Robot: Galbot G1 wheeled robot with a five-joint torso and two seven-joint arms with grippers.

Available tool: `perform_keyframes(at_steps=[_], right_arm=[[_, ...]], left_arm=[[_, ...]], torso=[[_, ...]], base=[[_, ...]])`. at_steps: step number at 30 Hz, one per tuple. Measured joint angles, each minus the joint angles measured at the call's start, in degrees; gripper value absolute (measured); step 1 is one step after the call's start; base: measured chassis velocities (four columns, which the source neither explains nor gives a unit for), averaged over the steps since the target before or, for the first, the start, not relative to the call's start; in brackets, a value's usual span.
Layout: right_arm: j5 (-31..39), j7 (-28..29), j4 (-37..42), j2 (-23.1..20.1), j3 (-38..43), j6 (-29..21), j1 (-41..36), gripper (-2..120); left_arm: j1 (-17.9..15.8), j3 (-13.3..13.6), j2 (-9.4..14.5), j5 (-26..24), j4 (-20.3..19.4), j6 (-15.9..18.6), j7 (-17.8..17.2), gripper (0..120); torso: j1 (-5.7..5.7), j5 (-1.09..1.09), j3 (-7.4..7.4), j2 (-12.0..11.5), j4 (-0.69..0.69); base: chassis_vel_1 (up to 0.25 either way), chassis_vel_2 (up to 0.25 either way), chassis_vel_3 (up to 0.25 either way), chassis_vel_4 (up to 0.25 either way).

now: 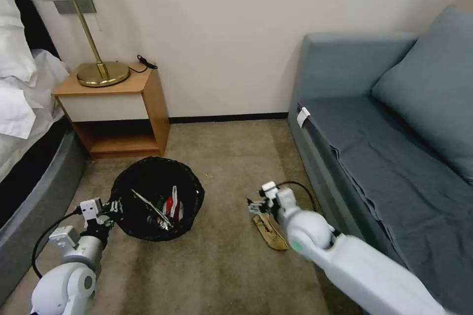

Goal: Pick up the trash bin, then pick up the garbage on the floor and place it into the trash bin.

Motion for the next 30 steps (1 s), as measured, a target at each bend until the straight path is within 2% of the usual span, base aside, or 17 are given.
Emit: perform_keyframes(at_steps=[4,6,9,13,18,30], right_arm=[[5.53,0.71,-3.49,2.06,-6.38,-2.72,4.74,100],[6.37,0.92,-4.48,2.61,-7.77,-3.55,5.68,100],[7.99,1.47,-9.96,5.53,-11.77,-5.7,8.62,100],[7.93,1.07,-13.61,6.62,-12.64,-6.51,9.47,100],[6.73,-1.0,-16.44,6.0,-13.18,-6.88,9.91,100],[2.37,-4.99,-22.73,5.8,-13.08,-6.77,10.05,100]], left_arm=[[0.32,-0.39,-0.07,-0.4,1.33,-1.0,0.7,4],[0.32,-0.52,-0.06,-0.6,1.62,-1.15,0.81,4],[-0.16,-1.43,0.23,-1.61,3.24,-1.78,1.19,4],[-0.45,-1.8,1.0,-2.35,4.13,-2.09,1.48,4],[-0.62,-2.04,1.96,-3.21,4.99,-2.33,1.67,4],[-0.41,-2.18,2.51,-3.61,5.29,-2.57,1.85,4]], torso=[[0.0,-0.01,0.0,0.0,0.0],[0.0,0.0,0.0,0.0,0.0],[0.0,0.0,0.0,0.0,0.0],[0.0,0.0,0.0,0.0,0.0],[0.0,0.0,0.0,0.0,-0.02],[0.0,0.0,-0.01,0.0,-0.02]], base=[[0.0,0.0,0.0,0.0],[0.0,0.0,0.0,0.0],[0.0,0.0,0.0,0.0],[0.0,0.0,0.0,0.0],[0.0,0.0,0.0,0.0],[0.0,0.0,0.0,0.0]])
